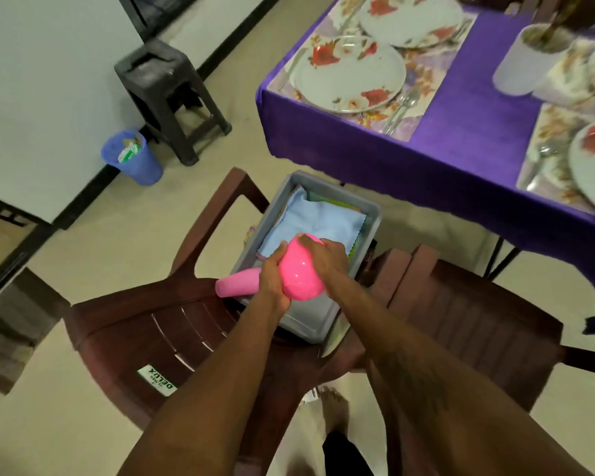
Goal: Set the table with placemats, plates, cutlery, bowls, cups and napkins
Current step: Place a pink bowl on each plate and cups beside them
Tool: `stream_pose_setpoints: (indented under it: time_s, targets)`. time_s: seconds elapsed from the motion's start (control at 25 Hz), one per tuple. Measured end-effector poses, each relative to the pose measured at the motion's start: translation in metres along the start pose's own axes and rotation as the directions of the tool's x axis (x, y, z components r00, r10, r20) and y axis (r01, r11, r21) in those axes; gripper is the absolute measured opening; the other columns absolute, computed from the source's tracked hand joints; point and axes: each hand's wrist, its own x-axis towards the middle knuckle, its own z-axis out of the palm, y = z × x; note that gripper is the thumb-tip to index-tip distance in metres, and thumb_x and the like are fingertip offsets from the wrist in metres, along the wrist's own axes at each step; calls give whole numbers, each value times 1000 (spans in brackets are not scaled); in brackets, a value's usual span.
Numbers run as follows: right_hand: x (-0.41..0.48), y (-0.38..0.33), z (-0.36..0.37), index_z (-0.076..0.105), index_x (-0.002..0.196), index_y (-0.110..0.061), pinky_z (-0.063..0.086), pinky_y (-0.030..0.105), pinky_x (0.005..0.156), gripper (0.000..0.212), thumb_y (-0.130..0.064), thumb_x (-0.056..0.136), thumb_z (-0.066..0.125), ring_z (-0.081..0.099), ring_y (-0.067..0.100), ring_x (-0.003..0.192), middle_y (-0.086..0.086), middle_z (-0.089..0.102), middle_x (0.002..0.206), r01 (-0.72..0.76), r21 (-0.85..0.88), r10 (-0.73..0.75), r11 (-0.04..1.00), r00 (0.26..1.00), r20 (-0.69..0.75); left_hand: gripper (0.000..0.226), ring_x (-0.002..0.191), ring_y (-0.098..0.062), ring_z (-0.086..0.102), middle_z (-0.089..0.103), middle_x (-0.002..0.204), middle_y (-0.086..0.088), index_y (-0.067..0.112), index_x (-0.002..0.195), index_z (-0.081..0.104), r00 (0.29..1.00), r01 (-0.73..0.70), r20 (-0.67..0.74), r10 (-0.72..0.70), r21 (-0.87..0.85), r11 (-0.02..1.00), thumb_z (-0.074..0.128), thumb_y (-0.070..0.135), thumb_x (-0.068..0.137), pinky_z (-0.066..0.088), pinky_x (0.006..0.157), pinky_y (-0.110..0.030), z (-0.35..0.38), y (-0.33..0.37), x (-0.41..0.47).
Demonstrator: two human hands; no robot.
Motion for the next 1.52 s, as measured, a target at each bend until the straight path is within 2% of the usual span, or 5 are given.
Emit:
stream_pose_setpoints:
  time_s: [0.4, 0.72, 0.96, 1.16, 1.52]
  targets:
    - [-166, -24, -117, 71, 96, -23, 62, 47, 84, 33, -51, 80, 81, 71, 30, 94, 5, 72, 105, 255, 274, -213, 927, 961, -175, 96, 117, -49, 64, 66, 133, -21, 20, 134, 61, 935, 98, 323, -144, 156, 983, 86, 74, 59, 52, 90, -72, 50, -22, -171]
    - [-280, 34, -252, 73, 113, -16, 61, 54, 87, 63, -61, 70, 80, 72, 33, 103, 8, 73, 117, 325, 357, -262, 876, 941, -213, 83, 120, -46, 64, 64, 138, -18, 24, 140, 60, 820, -23, 533, -210, 396, 918, 82, 68, 73, 52, 92, -67, 102, -111, -274]
    - [-321, 74, -383, 73, 91, -21, 56, 52, 90, 11, -32, 91, 71, 66, 33, 106, 5, 70, 107, 421, 342, -360, 840, 904, -229, 57, 109, -43, 70, 72, 123, -17, 23, 130, 63, 776, -131, 600, -194, 455, 881, 74, 56, 85, 45, 103, -68, 174, -209, -328]
    - [-312, 114, -505, 73, 114, -10, 59, 49, 83, 33, -32, 91, 68, 68, 35, 108, 13, 71, 120, 394, 424, -338, 815, 919, -205, 60, 118, -44, 65, 62, 139, -20, 21, 143, 53, 718, -165, 668, -194, 434, 886, 67, 50, 92, 60, 78, -55, 252, -292, -338]
    - [-247, 131, -697, 74, 120, -8, 58, 51, 92, 31, -25, 94, 74, 70, 33, 105, 11, 75, 115, 450, 350, -402, 822, 893, -203, 88, 129, -52, 56, 58, 143, -24, 21, 147, 49, 754, -126, 647, -109, 306, 944, 82, 59, 76, 57, 86, -61, 395, -419, -323]
